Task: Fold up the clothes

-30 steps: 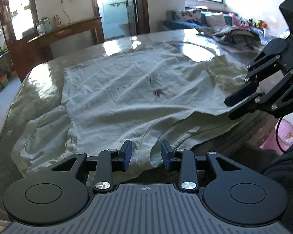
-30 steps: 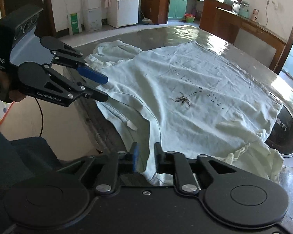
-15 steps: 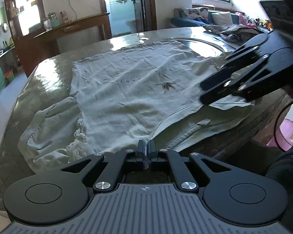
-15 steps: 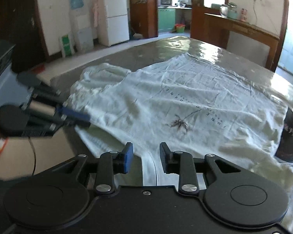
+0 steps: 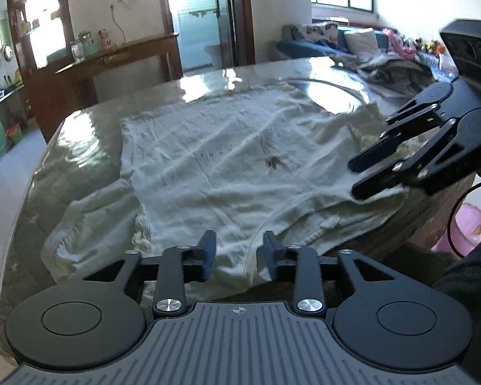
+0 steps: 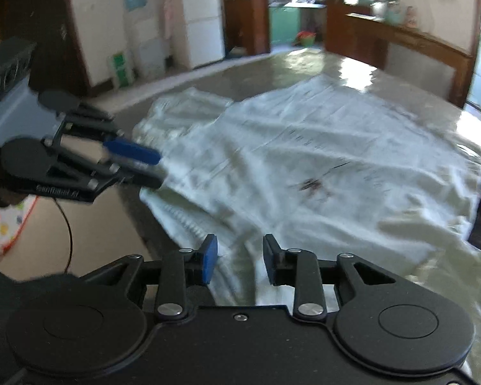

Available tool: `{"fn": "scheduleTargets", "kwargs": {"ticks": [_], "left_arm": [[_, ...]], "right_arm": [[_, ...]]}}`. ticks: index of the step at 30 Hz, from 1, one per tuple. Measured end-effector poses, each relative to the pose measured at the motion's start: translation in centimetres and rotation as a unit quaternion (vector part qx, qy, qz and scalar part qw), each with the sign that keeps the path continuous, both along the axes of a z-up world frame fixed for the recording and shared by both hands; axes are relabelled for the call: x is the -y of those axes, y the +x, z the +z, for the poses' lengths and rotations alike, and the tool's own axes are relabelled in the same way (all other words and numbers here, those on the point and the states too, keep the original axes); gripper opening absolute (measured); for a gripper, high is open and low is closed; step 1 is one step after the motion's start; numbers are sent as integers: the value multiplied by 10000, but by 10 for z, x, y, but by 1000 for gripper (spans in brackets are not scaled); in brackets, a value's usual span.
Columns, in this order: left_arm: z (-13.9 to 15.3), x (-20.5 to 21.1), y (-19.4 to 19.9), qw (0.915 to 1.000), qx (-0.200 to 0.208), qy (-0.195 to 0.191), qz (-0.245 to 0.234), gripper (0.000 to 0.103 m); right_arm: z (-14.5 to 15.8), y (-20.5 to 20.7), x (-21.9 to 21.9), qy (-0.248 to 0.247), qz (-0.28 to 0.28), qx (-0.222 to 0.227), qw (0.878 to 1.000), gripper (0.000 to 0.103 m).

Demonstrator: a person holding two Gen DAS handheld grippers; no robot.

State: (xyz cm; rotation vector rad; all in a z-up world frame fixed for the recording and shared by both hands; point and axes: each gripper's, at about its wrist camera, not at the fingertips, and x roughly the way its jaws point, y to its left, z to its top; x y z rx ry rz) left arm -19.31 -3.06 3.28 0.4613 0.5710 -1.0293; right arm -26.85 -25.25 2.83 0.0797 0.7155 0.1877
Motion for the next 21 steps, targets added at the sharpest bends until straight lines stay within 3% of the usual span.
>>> {"fn": "scheduleTargets", "kwargs": {"ticks": [8,12,15,21], "left_arm": [[12,24,-8,9991,-123,-367,-175,36],[15,51,-21,9970,-166,-515,-545,36],[15,74,-34,9946,-168,-575,-846,36],[2,123,-62,9888,-227,-450,-1406,36]], "right_arm": [[10,-46,55,75,-1456,181,9891,43],[2,-74,86,179,-2365,159,9713,43],[-8,-102,112,319,-3067,179,9511,43],[-27,-124,138,796,-3599,111,9295,43]]}}
